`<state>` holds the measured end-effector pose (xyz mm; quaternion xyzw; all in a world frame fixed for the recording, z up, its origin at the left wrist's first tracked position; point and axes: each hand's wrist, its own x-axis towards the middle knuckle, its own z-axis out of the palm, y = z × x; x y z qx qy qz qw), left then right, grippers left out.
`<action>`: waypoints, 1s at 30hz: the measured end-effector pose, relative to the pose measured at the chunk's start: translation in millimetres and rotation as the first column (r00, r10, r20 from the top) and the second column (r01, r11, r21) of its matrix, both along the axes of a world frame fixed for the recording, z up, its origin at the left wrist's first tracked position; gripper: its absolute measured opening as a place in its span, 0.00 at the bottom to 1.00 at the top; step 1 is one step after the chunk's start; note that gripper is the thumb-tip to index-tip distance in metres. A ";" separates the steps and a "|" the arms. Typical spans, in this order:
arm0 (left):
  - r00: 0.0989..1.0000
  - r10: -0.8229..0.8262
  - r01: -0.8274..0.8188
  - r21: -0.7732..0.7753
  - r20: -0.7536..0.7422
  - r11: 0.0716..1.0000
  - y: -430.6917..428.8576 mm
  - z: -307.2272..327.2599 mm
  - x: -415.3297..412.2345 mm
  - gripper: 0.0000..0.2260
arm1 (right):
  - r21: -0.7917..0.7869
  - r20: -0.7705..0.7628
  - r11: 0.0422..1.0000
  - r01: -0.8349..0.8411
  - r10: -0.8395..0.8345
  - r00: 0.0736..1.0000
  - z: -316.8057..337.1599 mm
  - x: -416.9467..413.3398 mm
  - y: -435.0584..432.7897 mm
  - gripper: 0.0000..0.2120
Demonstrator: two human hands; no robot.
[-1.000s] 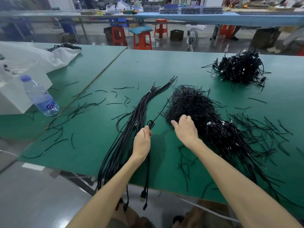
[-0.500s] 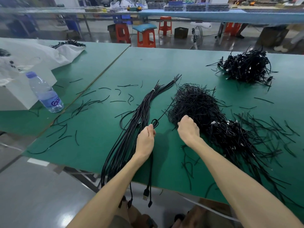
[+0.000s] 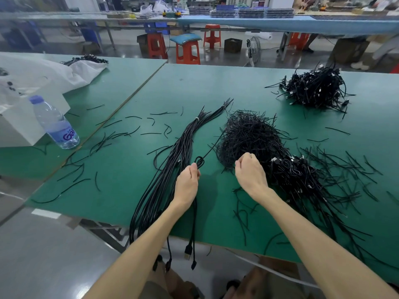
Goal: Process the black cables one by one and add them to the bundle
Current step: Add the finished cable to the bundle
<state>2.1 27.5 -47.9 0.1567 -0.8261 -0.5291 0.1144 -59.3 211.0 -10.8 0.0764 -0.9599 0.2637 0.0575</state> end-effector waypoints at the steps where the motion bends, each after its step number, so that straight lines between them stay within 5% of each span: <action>1: 1.000 0.000 0.000 -0.003 -0.001 1.000 -0.3 -0.1 0.2 0.20 | -0.091 0.028 0.996 -0.022 0.025 0.999 1.7 3.2 0.2 0.09; 5: 1.000 0.005 -0.005 -0.022 -0.011 1.000 0.7 1.5 0.7 0.20 | -0.475 0.127 0.872 -0.116 0.199 0.972 6.1 20.5 -7.9 0.05; 9: 0.999 -0.039 0.038 -0.079 -0.003 0.996 4.3 6.3 3.3 0.20 | -0.621 0.131 0.765 -0.168 0.313 0.941 4.0 39.2 -19.8 0.05; 14: 0.977 -0.214 0.214 -0.126 0.016 0.969 6.4 17.4 7.7 0.20 | -0.660 0.190 0.739 -0.135 0.338 0.922 -0.4 49.9 -22.6 0.06; 30: 0.928 -0.363 0.315 0.349 0.081 0.883 9.8 36.0 24.6 0.20 | -0.761 0.249 0.649 -0.011 0.307 0.918 0.4 63.6 -11.0 0.07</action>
